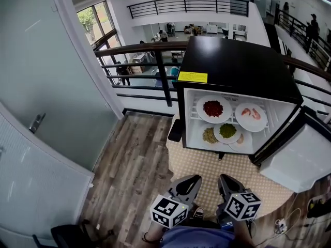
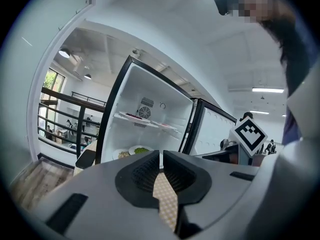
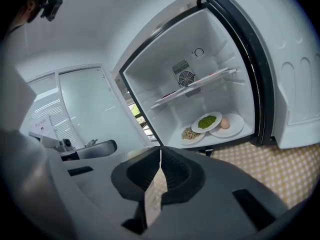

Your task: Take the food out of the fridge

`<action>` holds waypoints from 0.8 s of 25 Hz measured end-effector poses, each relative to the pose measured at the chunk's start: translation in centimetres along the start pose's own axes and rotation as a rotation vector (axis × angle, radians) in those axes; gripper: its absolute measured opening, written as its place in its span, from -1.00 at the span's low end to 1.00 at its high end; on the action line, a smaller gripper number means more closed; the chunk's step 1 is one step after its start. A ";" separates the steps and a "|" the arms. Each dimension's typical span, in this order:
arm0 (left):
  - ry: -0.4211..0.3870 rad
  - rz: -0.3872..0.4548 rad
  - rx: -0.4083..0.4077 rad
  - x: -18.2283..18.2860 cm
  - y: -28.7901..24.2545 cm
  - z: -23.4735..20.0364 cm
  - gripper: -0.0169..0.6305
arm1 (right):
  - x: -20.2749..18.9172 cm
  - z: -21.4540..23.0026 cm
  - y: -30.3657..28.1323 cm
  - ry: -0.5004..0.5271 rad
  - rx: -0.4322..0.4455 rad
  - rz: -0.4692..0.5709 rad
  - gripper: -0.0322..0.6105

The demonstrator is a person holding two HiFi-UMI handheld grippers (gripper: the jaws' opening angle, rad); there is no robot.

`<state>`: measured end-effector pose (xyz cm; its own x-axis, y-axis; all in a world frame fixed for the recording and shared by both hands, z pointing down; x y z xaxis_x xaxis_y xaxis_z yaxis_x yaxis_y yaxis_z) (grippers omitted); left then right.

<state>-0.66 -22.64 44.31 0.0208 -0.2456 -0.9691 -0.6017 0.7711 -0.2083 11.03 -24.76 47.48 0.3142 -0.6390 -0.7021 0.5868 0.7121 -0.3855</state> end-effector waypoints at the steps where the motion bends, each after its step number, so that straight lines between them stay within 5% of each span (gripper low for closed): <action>1: 0.002 -0.007 -0.001 -0.2 -0.3 -0.1 -0.89 | 0.0 0.2 -0.2 -0.007 0.003 -0.007 -0.84; 20: -0.031 -0.135 -0.090 -3.0 -5.8 -4.2 -0.88 | 0.6 2.9 -3.2 -0.084 -0.087 -0.005 -0.83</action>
<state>-0.54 -28.83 48.96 0.1302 -0.3238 -0.9371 -0.6609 0.6762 -0.3255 11.52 -28.24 50.07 0.3748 -0.6623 -0.6488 0.5230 0.7288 -0.4419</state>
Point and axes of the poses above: the fingertips, and each gripper's own axes: y backward along the fingers, z to its right, x out of its top, the point moved 3 cm from there along y, backward along the fingers, and after that the axes turned 8 degrees about -y, right-handed, at the moved point
